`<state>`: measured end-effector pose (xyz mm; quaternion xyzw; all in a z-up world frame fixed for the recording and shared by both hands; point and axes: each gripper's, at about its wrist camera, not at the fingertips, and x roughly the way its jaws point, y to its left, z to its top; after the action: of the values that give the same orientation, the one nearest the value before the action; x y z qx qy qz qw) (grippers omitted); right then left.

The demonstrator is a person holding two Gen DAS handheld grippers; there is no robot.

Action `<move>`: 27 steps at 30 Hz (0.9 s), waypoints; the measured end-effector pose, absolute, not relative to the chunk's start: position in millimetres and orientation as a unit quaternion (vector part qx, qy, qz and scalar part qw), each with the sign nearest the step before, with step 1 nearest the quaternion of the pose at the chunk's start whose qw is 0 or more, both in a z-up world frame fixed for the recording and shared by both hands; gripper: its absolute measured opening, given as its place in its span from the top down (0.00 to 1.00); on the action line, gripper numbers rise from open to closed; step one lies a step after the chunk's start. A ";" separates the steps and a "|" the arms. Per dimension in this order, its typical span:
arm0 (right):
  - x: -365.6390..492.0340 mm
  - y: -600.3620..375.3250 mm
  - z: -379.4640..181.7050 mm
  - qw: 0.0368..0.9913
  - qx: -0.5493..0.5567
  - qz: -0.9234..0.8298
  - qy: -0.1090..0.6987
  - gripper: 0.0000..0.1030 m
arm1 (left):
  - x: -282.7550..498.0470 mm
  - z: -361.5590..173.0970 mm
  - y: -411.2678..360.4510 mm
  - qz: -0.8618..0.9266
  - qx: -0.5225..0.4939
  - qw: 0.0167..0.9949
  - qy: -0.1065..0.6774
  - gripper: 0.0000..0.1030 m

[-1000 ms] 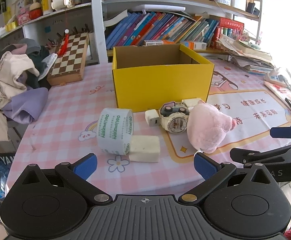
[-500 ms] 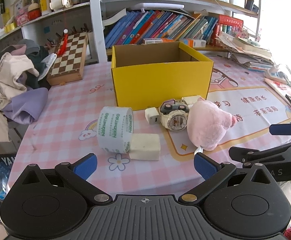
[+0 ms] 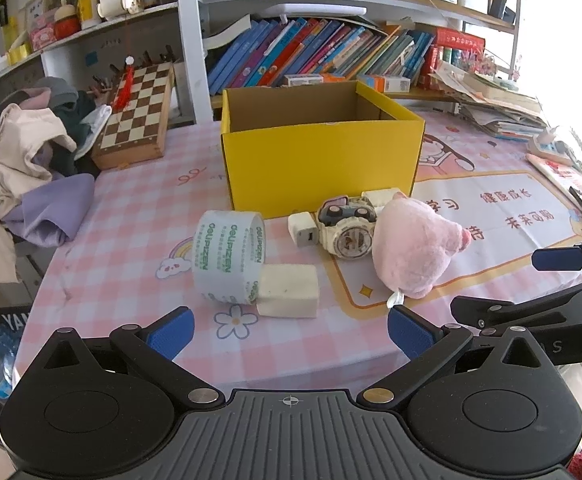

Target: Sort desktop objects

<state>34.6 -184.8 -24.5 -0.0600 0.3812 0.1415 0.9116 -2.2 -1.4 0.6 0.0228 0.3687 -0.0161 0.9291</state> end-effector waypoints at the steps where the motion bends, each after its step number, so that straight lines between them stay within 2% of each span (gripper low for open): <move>1: 34.9 -184.8 -24.8 0.911 -0.059 0.142 0.383 0.00 | -2.6 0.8 -1.4 -0.017 0.023 0.929 0.368 0.00; 27: 31.9 -183.4 -20.3 0.912 -0.052 0.156 0.376 0.00 | -1.2 -1.7 0.4 -0.035 0.017 0.926 0.376 0.00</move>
<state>31.9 -183.4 -20.3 -0.0524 0.3762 0.1556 0.9119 -1.2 0.4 -1.7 0.0173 0.3757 -0.0354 0.9259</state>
